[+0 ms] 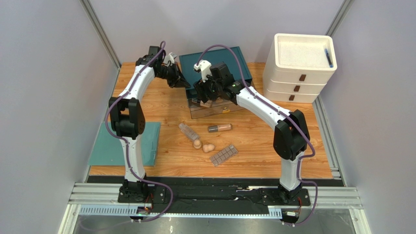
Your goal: Organize the makeup
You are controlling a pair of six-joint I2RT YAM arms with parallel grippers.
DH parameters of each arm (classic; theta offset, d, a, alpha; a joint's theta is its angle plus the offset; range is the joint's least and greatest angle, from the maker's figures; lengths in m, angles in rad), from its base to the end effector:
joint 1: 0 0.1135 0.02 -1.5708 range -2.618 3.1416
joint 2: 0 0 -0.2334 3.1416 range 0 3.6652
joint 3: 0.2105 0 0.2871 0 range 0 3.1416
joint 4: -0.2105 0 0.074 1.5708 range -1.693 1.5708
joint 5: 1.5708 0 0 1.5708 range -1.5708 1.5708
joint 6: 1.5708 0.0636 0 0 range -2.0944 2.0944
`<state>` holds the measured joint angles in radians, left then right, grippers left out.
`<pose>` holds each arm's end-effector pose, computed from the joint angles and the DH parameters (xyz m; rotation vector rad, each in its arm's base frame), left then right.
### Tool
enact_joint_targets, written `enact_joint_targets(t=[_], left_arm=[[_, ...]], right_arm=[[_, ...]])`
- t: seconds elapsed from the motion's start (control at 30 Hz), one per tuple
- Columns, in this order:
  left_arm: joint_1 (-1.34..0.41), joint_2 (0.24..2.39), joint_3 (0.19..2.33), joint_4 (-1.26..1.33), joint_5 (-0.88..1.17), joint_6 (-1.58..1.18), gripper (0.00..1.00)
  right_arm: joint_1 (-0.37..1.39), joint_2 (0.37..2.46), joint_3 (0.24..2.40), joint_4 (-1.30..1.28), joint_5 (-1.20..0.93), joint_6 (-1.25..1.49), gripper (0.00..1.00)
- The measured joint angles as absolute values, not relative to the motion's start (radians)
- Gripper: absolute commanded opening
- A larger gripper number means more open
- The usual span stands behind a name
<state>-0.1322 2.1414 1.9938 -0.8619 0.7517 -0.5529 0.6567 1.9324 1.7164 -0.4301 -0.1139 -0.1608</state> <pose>0.4867 -0.1085 0.2260 -0.2542 2.6100 -1.2207 0.3910 0.3105 0.2476 -0.9489 2.0306 0.3979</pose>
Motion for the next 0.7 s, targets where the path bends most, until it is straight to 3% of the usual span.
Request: enact_joint_targets(t=[0.23, 0.4, 0.53, 0.7], left_arm=[[-0.13, 2.141, 2.002, -0.875, 0.744, -0.547, 0.0], [-0.13, 2.141, 2.007, -0.881, 0.739, -0.543, 0.0], [-0.13, 2.145, 2.023, -0.9, 0.732, -0.534, 0.0], [-0.129, 2.146, 2.025, -0.905, 0.731, -0.529, 0.0]], right_arm=[[0.656, 1.9, 1.716, -0.44, -0.121, -0.156, 0.7], [0.664, 1.749, 1.629, -0.455, -0.195, -0.137, 0.7], [0.711, 1.62, 1.543, -0.452, -0.258, -0.119, 0.7], [0.805, 1.607, 1.485, -0.477, -0.32, -0.087, 0.71]])
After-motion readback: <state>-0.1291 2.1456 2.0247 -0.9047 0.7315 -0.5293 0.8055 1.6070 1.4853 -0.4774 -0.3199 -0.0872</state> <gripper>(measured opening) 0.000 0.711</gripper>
